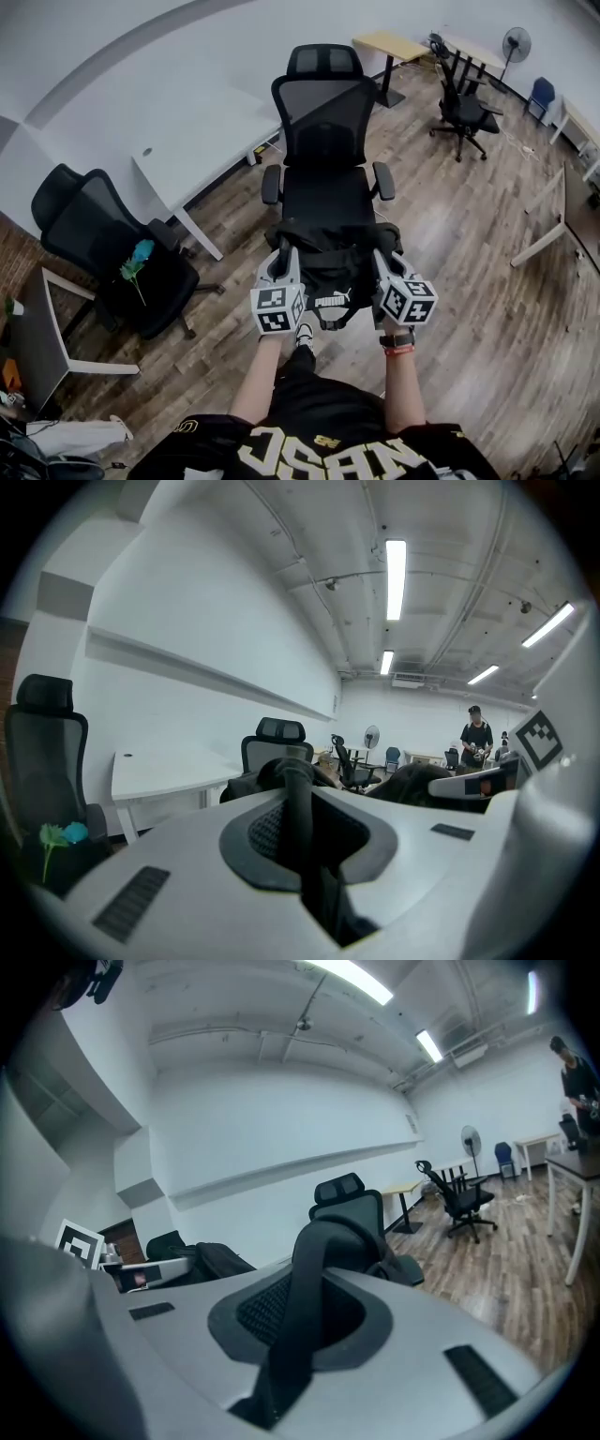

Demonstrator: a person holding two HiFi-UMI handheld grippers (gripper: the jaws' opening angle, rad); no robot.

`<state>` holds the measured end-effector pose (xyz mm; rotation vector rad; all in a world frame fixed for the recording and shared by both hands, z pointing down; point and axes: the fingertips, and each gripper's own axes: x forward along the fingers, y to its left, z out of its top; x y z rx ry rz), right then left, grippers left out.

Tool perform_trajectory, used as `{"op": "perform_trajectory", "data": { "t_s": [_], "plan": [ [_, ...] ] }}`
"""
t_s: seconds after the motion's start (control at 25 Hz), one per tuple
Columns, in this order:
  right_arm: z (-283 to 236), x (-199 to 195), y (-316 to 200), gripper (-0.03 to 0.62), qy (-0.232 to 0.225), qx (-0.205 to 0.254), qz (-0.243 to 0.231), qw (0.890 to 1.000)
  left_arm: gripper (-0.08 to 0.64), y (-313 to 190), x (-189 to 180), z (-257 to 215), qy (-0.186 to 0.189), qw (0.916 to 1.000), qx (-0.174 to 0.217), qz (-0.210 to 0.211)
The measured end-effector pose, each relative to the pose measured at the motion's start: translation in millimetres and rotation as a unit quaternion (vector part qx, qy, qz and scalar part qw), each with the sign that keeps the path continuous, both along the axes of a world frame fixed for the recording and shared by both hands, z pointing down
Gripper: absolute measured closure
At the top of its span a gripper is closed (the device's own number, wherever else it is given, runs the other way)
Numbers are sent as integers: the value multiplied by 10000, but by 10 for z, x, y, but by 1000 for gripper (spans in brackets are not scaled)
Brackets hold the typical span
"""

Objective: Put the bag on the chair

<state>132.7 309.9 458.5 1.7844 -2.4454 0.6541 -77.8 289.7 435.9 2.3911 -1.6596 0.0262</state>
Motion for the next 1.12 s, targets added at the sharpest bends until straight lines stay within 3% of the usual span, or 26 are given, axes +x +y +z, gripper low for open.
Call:
{"op": "perform_trajectory", "data": {
  "t_s": [0.36, 0.6, 0.92, 1.12],
  "plan": [
    [-249, -387, -1341, 551, 233, 49, -27, 9997, 520, -1309, -396, -120, 281, 9996, 29, -4],
    [-135, -612, -1940, 551, 17, -93, -115, 9999, 520, -1973, -647, -179, 447, 9990, 55, -34],
    [-142, -625, -2517, 551, 66, -89, 21, 9999, 520, -2525, -645, -40, 484, 9987, 1, 145],
    [-19, -521, -3019, 551, -72, -227, 24, 9997, 520, -2997, -465, 32, 269, 9990, -54, 364]
  ]
}}
